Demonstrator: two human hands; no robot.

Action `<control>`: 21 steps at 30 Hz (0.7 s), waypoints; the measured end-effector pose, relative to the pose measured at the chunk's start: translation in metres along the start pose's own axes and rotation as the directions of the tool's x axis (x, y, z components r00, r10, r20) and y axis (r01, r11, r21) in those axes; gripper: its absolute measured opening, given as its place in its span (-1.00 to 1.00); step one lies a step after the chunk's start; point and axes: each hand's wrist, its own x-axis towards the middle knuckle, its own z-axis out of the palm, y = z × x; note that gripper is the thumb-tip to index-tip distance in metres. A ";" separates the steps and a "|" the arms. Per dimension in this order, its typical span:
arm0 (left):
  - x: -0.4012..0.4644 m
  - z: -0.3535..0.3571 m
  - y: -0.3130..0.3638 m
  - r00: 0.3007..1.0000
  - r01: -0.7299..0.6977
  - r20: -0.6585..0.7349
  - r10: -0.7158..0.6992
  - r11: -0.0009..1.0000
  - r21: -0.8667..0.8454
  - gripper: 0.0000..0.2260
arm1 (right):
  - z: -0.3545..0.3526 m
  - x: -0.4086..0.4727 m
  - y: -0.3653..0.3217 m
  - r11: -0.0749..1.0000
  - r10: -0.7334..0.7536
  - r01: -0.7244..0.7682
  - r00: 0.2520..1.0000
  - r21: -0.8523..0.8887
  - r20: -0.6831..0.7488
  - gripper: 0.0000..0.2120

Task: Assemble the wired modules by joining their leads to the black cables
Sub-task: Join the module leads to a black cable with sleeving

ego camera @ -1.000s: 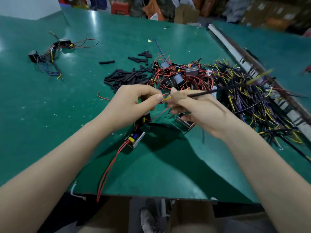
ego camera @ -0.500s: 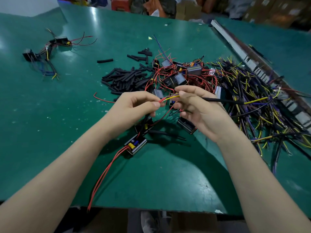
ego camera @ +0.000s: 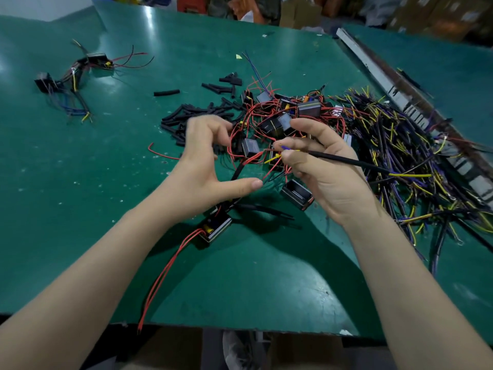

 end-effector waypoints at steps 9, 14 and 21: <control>-0.018 0.018 0.044 0.811 -0.583 0.514 0.279 0.466 0.666 -0.80 | 0.001 -0.006 -0.001 0.991 -0.055 0.060 0.997 -0.122 0.044 -0.69; -0.015 0.023 0.033 0.866 -0.473 0.446 0.226 0.661 0.582 -0.69 | 0.000 -0.008 -0.001 0.971 -0.101 0.106 0.994 -0.213 0.037 -0.75; -0.014 0.016 0.026 0.998 -0.042 -0.054 0.044 0.999 0.027 -0.84 | 0.002 -0.011 -0.001 0.957 -0.171 0.178 0.984 -0.230 0.052 -0.84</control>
